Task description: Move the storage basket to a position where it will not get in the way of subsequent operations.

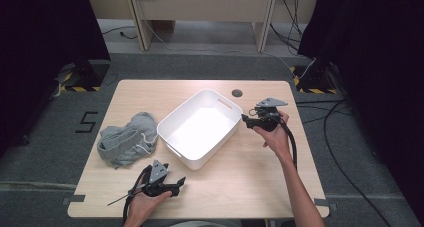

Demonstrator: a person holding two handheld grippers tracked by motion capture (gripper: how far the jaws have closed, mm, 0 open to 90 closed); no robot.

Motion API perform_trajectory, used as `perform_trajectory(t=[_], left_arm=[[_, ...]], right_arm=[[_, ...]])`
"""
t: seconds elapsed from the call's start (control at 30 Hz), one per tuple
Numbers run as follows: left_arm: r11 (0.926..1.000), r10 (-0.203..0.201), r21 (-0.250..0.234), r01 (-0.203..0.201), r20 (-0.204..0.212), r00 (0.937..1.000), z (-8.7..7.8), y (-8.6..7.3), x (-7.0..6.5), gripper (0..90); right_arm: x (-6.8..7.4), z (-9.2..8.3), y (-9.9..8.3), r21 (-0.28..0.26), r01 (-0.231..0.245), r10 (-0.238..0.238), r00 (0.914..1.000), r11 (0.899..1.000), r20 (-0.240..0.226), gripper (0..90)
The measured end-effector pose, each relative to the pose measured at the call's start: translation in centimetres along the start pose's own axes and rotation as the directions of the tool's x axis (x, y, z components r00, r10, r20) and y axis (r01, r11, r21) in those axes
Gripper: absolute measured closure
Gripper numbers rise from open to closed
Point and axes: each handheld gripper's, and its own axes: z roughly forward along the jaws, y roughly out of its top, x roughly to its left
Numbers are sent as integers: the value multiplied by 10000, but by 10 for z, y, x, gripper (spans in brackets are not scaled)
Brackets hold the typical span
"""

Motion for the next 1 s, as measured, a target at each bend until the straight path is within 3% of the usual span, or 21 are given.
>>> perform_trajectory(t=[0.23, 0.5, 0.57, 0.67, 0.8, 0.9, 1.0], left_arm=[[9997, -107, -224, 109, 119, 9999, 8, 9, -2, 191], [9991, -175, -378, 188, 335, 9993, 16, 20, -5, 187], [9987, -201, -463, 216, 330, 9993, 17, 23, -5, 186], [9983, -281, -503, 289, 160, 9995, 18, 30, -1, 184], [9964, -663, -512, 683, 394, 9970, 19, 33, 7, 220], [9962, -605, -618, 622, 287, 9978, 19, 38, 12, 246], [9944, -800, -672, 821, 346, 9962, 21, 43, 15, 296]], right_arm=[[6, 16, 12, 134, 392, -391, 9992, 9991, -80, 429], [5, 37, 14, 762, 517, -526, 9986, 9958, 109, 515], [5, 39, 14, 719, 356, -347, 9993, 9968, -137, 564], [6, 39, 13, 761, 394, -378, 9991, 9963, -213, 605], [7, 34, 10, 882, 468, -445, 9986, 9950, -270, 627], [7, 25, 3, 893, 438, -420, 9989, 9950, -230, 601], [9, 14, -5, 840, 108, -95, 9998, 9964, -149, 567]])
